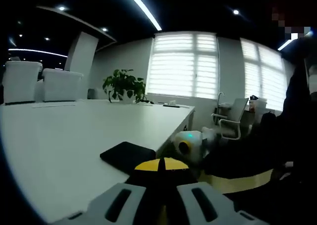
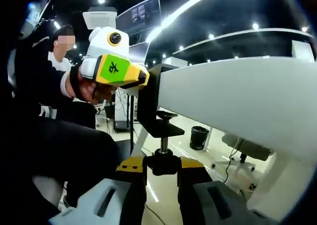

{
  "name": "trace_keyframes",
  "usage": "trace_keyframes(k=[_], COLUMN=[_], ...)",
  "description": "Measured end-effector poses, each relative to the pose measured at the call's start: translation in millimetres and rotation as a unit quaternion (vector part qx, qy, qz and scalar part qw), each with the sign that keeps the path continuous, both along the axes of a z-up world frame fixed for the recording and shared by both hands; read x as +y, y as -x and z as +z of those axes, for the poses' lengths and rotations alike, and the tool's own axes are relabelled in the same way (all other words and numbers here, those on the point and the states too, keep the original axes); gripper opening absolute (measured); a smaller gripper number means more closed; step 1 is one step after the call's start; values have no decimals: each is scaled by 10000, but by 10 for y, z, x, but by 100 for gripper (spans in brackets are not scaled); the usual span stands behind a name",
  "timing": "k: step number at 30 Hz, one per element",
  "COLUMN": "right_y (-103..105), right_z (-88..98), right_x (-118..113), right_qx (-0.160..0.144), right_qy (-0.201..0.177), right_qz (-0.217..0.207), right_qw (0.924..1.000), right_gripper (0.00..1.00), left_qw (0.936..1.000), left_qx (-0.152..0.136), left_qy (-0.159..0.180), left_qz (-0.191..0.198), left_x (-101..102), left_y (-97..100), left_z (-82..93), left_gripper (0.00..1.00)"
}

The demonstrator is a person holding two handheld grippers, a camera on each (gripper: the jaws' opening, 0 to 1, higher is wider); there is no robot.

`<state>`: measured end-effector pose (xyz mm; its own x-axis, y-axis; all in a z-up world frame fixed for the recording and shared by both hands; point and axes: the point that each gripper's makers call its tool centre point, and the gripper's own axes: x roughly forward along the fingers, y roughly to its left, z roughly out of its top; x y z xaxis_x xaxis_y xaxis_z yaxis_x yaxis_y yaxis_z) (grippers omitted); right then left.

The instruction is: Clamp the fixed fixture on the desktop, loosen the retaining clip, secure it to the edge of the desk, and tighten the retaining clip.

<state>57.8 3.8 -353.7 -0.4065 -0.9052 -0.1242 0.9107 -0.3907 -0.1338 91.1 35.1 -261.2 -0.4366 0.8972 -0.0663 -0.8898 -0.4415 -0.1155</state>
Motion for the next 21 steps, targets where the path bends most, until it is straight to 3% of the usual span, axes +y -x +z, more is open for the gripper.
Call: trace_keyframes(k=[2, 6, 8, 12, 15, 16, 18, 21], right_y=[-1, 20, -1, 10, -77, -145, -148, -114], right_z=[11, 6, 9, 164, 166, 167, 127, 38], right_x=[-6, -20, -10, 121, 137, 80, 94, 139], right_qx=[-264, -113, -234, 67, -265, -267, -284, -516], right_qy=[137, -103, -174, -19, 219, 252, 212, 374], right_qz=[-92, -406, -585, -1229, -1712, -1789, -2269, -3285], right_qw=[9995, 9991, 9979, 9924, 9846, 9832, 9733, 9423], right_gripper=[21, 22, 22, 24, 41, 52, 64, 63], left_qw=[10000, 10000, 10000, 10000, 10000, 10000, 9999, 9999], left_qx=[5, 12, 24, 16, -14, -13, -14, -23], left_qy=[3, 9, -2, -35, -80, -86, -96, -151], left_qz=[4, 4, -3, 34, 34, 38, 42, 31], left_x=[2, 8, 11, 9, 4, 3, 1, -3], left_y=[-1, -4, -4, 0, 1, 2, 3, 0], left_z=[-1, -2, 0, 6, 11, 12, 14, 19], left_gripper=[1, 1, 1, 1, 1, 1, 1, 1])
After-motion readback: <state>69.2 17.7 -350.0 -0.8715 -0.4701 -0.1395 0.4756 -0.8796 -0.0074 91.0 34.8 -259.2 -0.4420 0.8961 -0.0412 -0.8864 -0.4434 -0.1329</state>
